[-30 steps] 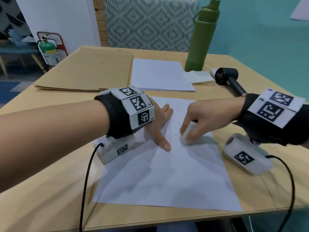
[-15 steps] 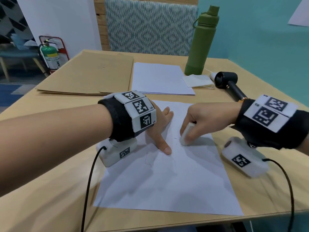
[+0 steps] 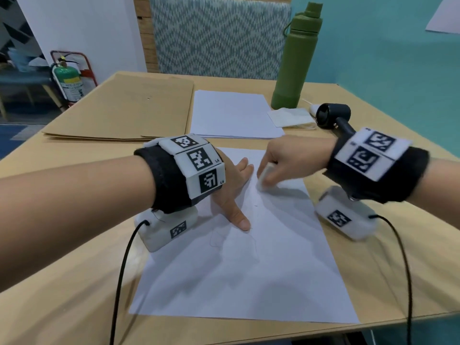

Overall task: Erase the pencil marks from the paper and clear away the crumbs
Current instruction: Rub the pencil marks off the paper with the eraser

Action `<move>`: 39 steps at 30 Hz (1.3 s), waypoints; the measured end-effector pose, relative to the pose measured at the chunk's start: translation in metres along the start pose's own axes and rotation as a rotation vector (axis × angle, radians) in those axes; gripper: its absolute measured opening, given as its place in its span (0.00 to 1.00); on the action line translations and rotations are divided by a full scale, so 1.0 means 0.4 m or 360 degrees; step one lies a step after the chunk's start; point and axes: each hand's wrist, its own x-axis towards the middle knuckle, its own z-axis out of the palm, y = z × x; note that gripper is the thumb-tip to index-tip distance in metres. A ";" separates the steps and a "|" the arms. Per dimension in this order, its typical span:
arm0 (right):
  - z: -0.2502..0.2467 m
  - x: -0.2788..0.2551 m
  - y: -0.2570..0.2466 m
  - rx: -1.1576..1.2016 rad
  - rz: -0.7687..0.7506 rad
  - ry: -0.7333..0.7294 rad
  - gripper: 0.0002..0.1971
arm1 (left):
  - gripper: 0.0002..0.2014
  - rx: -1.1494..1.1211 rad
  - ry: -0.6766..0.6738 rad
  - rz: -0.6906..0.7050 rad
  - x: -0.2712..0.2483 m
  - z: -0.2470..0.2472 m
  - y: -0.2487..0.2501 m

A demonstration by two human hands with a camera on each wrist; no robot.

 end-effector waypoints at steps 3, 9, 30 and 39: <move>0.004 0.035 -0.003 -0.0102 0.0093 0.0268 0.11 | 0.61 -0.0016 0.0005 0.0017 -0.001 0.002 -0.002; 0.019 -0.049 -0.036 0.0068 -0.0139 -0.0364 0.10 | 0.63 -0.0024 -0.0036 0.0015 0.005 0.005 -0.001; 0.016 0.014 0.004 0.0084 0.0119 0.0197 0.08 | 0.62 -0.0022 -0.0019 0.0032 -0.007 0.002 0.004; 0.006 0.012 0.000 0.0088 0.0173 0.0112 0.12 | 0.61 -0.0033 -0.0039 0.0025 -0.016 -0.002 0.009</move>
